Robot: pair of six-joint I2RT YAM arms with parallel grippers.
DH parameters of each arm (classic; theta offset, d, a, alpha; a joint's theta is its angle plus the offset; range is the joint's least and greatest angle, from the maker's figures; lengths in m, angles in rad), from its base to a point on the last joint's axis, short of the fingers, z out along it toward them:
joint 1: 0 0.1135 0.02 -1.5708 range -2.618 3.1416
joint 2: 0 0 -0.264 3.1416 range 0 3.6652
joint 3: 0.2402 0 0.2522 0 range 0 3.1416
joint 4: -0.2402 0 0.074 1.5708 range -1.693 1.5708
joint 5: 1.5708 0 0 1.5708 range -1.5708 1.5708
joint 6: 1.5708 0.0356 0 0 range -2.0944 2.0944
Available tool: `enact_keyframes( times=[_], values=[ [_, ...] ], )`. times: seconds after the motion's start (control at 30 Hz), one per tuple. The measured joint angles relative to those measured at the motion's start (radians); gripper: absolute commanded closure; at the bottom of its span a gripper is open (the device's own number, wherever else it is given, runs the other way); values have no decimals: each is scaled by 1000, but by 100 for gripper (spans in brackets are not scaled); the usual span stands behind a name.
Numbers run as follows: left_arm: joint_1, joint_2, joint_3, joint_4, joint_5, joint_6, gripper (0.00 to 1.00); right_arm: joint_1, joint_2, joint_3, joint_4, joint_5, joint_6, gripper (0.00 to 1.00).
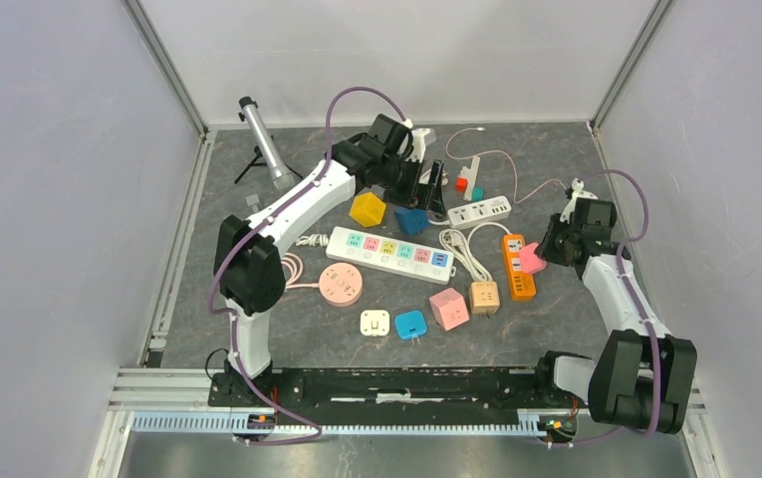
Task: Pull the plug off the socket
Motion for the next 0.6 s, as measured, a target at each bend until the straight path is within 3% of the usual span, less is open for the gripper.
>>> enact_keyframes(
  times=[0.13,0.2,0.3,0.4,0.6],
  values=[
    [-2,0,0,3,11,-10,4,-1,-6,-8,12,-21,-2,78],
    [-3,0,0,4,23,-20,4,-1,-12,-21,34,-41,-1,66],
    [-5,2,0,12,36,-32,4,-1,-18,-42,54,-60,-3,38],
    [-9,6,0,23,42,-38,4,0,-6,-70,40,-61,-7,20],
    [-15,8,0,25,53,-48,4,4,8,-114,40,-42,-18,16]
  ],
)
